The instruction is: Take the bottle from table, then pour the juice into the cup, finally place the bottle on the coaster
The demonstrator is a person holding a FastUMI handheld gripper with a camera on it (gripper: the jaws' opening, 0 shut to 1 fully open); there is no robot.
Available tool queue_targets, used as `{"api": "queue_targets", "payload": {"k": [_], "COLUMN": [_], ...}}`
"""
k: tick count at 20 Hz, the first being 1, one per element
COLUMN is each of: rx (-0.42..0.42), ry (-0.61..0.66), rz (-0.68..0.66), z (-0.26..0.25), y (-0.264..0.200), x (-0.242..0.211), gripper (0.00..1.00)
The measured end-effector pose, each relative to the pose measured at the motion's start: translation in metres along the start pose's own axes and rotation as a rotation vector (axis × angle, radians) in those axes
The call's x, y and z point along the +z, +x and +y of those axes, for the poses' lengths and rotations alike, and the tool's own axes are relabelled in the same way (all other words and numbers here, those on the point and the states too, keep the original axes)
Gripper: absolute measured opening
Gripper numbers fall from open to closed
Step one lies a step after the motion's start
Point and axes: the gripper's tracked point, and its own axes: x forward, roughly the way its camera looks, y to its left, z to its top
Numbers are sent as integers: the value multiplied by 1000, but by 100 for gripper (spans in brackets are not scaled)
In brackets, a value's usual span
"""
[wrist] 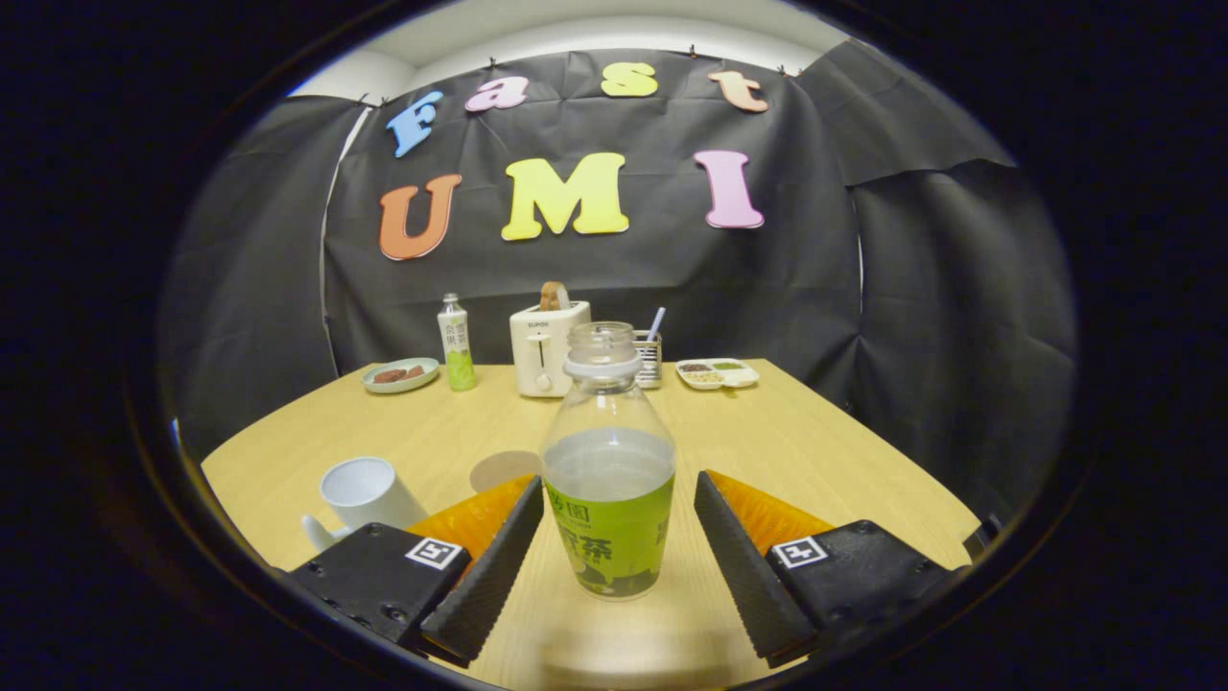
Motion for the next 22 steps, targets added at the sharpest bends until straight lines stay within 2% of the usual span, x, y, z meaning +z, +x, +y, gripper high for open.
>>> {"api": "queue_targets", "payload": {"k": [3, 8, 14, 17, 22], "rx": [-3, 67, 86, 77, 75], "ry": [-8, 65, 129, 125, 101], "rz": [15, 14, -16, -25, -20], "z": [-1, 2, -6, -11, -20], "y": [8, 21, 24, 23, 17], "x": [-2, -3, -5, -5, -6], "gripper": [100, 100, 100, 86, 80]}}
